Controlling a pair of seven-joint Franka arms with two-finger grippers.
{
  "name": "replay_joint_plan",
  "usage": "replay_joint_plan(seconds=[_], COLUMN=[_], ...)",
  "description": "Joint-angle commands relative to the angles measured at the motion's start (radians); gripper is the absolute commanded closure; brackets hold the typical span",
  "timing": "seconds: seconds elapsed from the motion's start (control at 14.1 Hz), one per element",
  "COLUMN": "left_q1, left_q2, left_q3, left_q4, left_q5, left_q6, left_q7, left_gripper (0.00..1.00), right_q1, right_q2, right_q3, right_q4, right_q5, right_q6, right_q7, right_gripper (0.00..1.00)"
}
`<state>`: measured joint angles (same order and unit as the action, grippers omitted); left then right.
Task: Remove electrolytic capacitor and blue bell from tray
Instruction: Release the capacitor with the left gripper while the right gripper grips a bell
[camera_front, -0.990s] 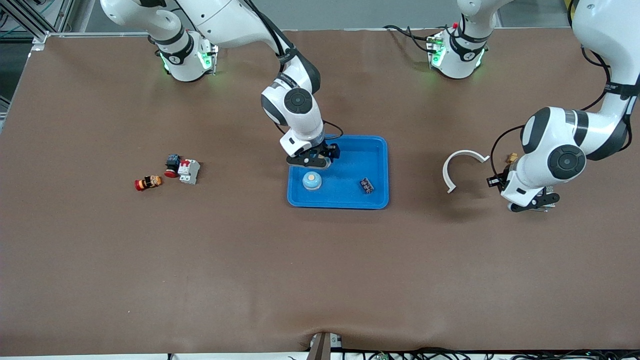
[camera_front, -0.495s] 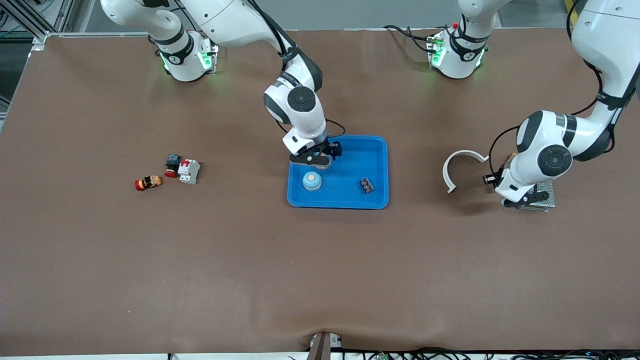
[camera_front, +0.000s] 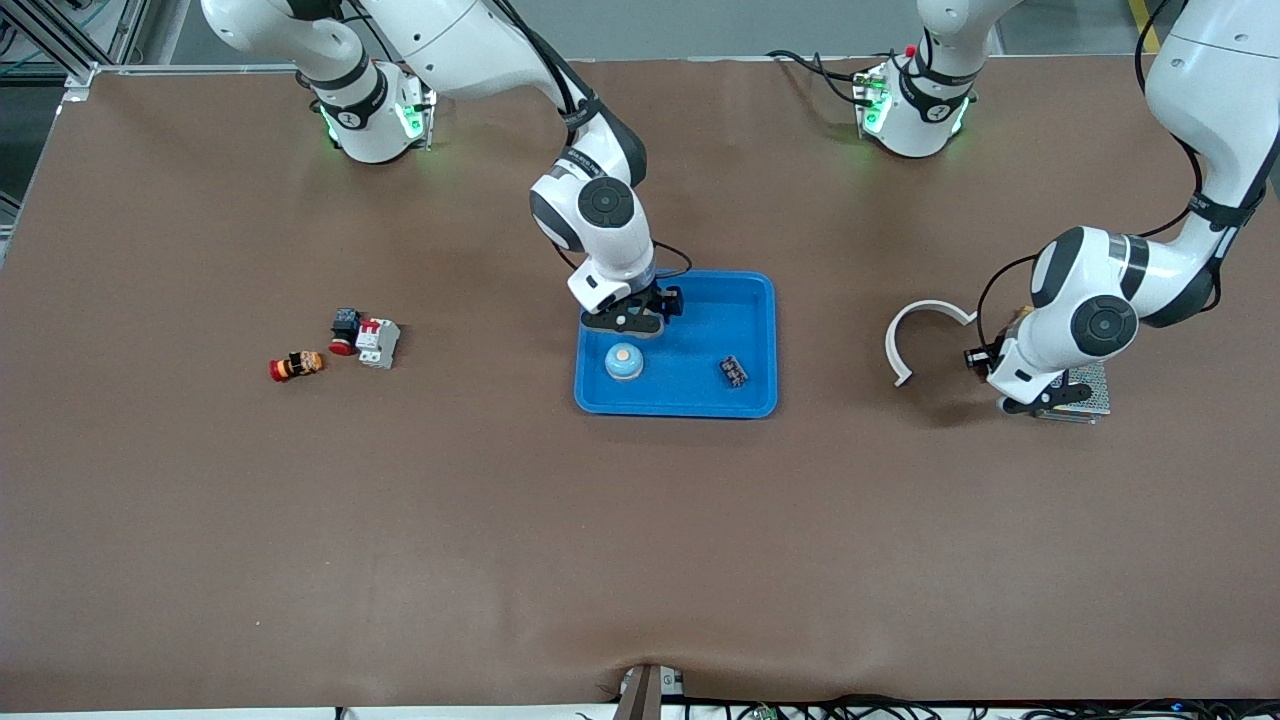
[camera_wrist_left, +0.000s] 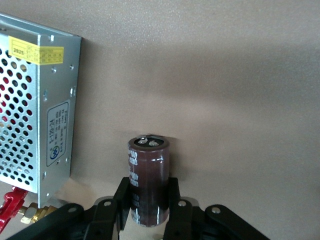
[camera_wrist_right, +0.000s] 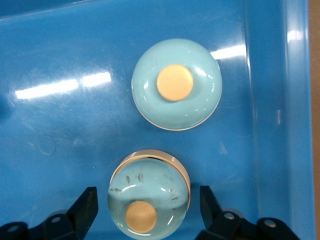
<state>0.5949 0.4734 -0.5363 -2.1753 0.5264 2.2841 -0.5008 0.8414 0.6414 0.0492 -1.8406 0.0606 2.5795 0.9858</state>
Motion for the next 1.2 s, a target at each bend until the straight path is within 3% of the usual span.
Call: replay_joint_plan(seconds=[0.0,0.07,0.14,0.28,0.42,0.64,0.92,1.13], left_q1=[0.025,0.025,0.025,0.025,0.023,0.023,0.022,0.008], left_q2=[0.013,0.013,0.011,0.001,-0.021,-0.042,-0.041,-0.029], left_q3=[-0.01,-0.011,-0.011,-0.013,-0.019,-0.082,-0.191,-0.237], left_q4=[-0.005,-0.001,0.0,0.005,0.022,0.052,0.207,0.302], left_q5=[0.026,0.026,0.026,0.024,0.012,0.0,-0.106,-0.156], left_q6=[0.02,0.02,0.02,0.017,0.006,-0.03,-0.236,-0.307], left_q7=[0.005,0.004,0.005,0.002,-0.002,-0.013,-0.012,-0.015], left_gripper=[0.34,0.08,0.0,0.0,0.0,0.0,0.0,0.0], right_q1=[0.016,0.016,0.016,0.016,0.016,0.013,0.013,-0.002], right_q2=[0.017,0.017,0.017,0.015,0.014,0.0,-0.081,-0.153], right_q3=[-0.015,-0.015,-0.015,-0.015,-0.014,-0.014,-0.012,-0.012], right_q4=[0.024,0.024,0.024,0.024,0.024,0.024,0.023,0.023], right_q5=[-0.013,-0.013,-0.013,-0.013,-0.011,-0.008,-0.005,-0.005], right_q6=[0.001,0.001,0.001,-0.001,-0.005,-0.021,-0.122,-0.225], right_q7=[0.013,0.013,0.013,0.013,0.013,0.008,0.013,0.001], right_gripper=[0.47,0.53,0.61,0.69,0.69,0.69,0.69,0.69])
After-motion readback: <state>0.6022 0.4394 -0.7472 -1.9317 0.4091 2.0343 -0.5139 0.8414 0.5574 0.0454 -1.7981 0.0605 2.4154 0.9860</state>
